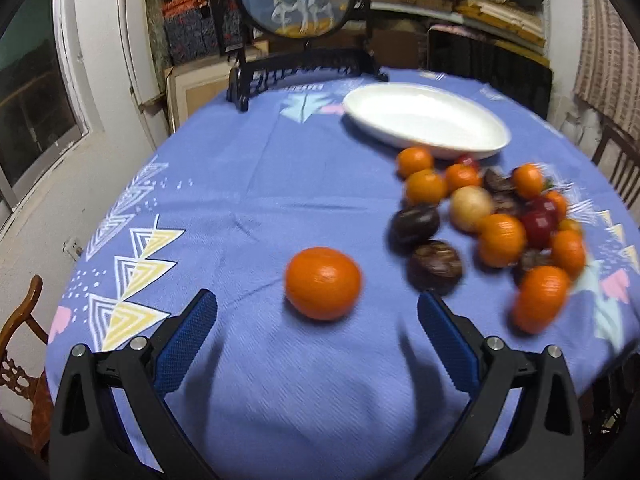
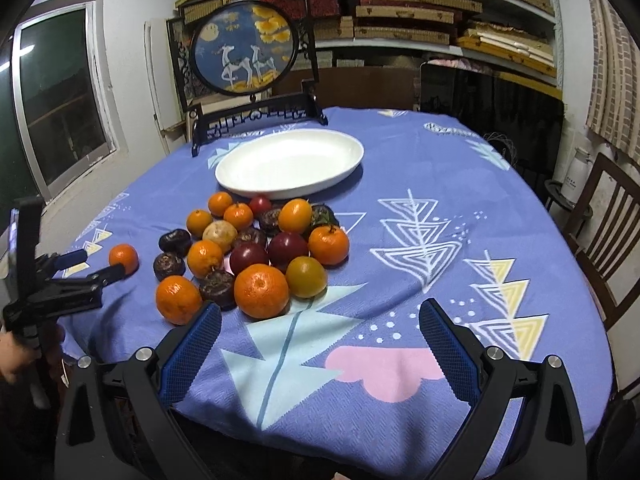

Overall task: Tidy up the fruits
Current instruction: 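Grasp a loose tangerine with the left gripper while the right gripper grasps a large orange, then carry both fruits onto the white plate and open both grippers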

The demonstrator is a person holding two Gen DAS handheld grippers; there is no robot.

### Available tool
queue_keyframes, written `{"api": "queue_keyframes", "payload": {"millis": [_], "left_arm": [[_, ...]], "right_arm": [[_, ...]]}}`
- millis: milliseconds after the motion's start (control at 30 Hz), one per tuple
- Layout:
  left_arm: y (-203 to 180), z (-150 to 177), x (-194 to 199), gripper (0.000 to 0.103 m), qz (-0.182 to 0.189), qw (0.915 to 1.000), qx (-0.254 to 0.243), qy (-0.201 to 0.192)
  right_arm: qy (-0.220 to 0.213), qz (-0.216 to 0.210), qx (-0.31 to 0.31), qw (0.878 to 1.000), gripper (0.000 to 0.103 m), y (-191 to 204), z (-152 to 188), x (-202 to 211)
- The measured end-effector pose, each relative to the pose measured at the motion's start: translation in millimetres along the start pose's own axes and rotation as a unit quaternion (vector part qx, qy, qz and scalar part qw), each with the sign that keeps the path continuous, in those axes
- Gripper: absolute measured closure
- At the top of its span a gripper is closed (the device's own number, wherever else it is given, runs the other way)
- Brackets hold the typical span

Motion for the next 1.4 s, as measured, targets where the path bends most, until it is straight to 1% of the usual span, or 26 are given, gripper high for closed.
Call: {"api": "queue_keyframes", "payload": {"millis": [100, 133, 200, 233, 267, 300, 367, 433, 467, 500, 567, 600, 633, 667, 733, 833, 1067, 1200, 1267, 1400], "left_arm": [[9, 6, -19, 0.005, -0.010, 0.9998, 0.006, 0.017], [10, 6, -22, 0.006, -0.006, 0.9997, 0.012, 0.018], [10, 6, -25, 0.028, 0.019, 0.9993, 0.027, 0.014], [8, 7, -27, 0.047, 0.031, 0.9990, 0.028, 0.017], [4, 7, -27, 0.052, 0.037, 0.9990, 0.023, 0.011], [1, 6, -26, 0.059, 0.043, 0.9989, 0.018, 0.005], [-3, 7, -24, 0.059, 0.053, 0.9984, 0.020, 0.002], [-4, 6, -23, 0.059, 0.059, 0.9979, 0.025, 0.002], [-5, 6, -21, 0.059, 0.064, 0.9976, 0.028, 0.002], [-7, 6, -20, 0.059, 0.067, 0.9973, 0.028, 0.002], [-11, 6, -16, 0.059, 0.072, 0.9972, 0.023, -0.001], [-12, 6, -14, 0.059, 0.073, 0.9971, 0.021, -0.003], [-14, 7, -13, 0.059, 0.075, 0.9970, 0.019, -0.005], [-15, 7, -11, 0.059, 0.078, 0.9968, 0.018, -0.005], [-16, 8, -9, 0.059, 0.083, 0.9963, 0.019, -0.003], [-17, 8, -10, 0.059, 0.085, 0.9962, 0.017, -0.001], [-14, 3, -8, 0.059, 0.088, 0.9956, 0.030, -0.010], [-14, -6, -1, 0.059, 0.097, 0.9945, 0.033, -0.023], [-17, -14, 0, 0.059, 0.103, 0.9939, 0.031, -0.027], [-26, -38, -7, 0.059, 0.115, 0.9925, 0.024, -0.032]], "right_arm": [[0.010, -0.003, 0.002, 1.000, 0.004, -2, 4, -11], [0.014, -0.002, 0.001, 1.000, 0.004, -4, 5, -14], [0.021, -0.005, 0.003, 1.000, 0.004, -6, 7, -22], [0.024, -0.008, 0.010, 1.000, 0.004, -6, 9, -26], [0.024, -0.013, 0.018, 0.999, 0.004, -5, 11, -29], [0.026, -0.018, 0.031, 0.999, 0.005, -2, 14, -33], [0.038, -0.030, 0.040, 0.998, 0.011, 2, 19, -41], [0.051, -0.060, 0.027, 0.997, 0.021, 6, 21, -48], [0.055, -0.072, 0.026, 0.996, 0.022, 10, 21, -52], [0.057, -0.076, 0.029, 0.995, 0.023, 13, 21, -55], [0.063, -0.087, 0.040, 0.993, 0.031, 23, 22, -62], [0.070, -0.094, 0.043, 0.992, 0.040, 28, 23, -67], [0.076, -0.099, 0.044, 0.991, 0.046, 32, 25, -71], [0.081, -0.100, 0.047, 0.991, 0.046, 35, 26, -76], [0.083, -0.103, 0.043, 0.990, 0.052, 38, 27, -81], [0.090, -0.115, 0.023, 0.989, 0.055, 38, 27, -87], [0.070, -0.117, -0.004, 0.991, 0.058, 31, 20, -81], [0.038, -0.143, -0.020, 0.989, 0.058, 26, 4, -63], [0.029, -0.149, -0.027, 0.988, 0.058, 21, -5, -58], [0.011, -0.150, -0.037, 0.988, 0.058, 8, -34, -65]]}}
Point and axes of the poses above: each gripper's, at about its wrist camera, not at the fingertips, and x roughly against the way its jaws point, y to its left, z to its underside, the point moved 2 cm from there along -x, roughly the way its jaws point, and after that the axes turned 15 degrees about -y, right-handed, at the moved point
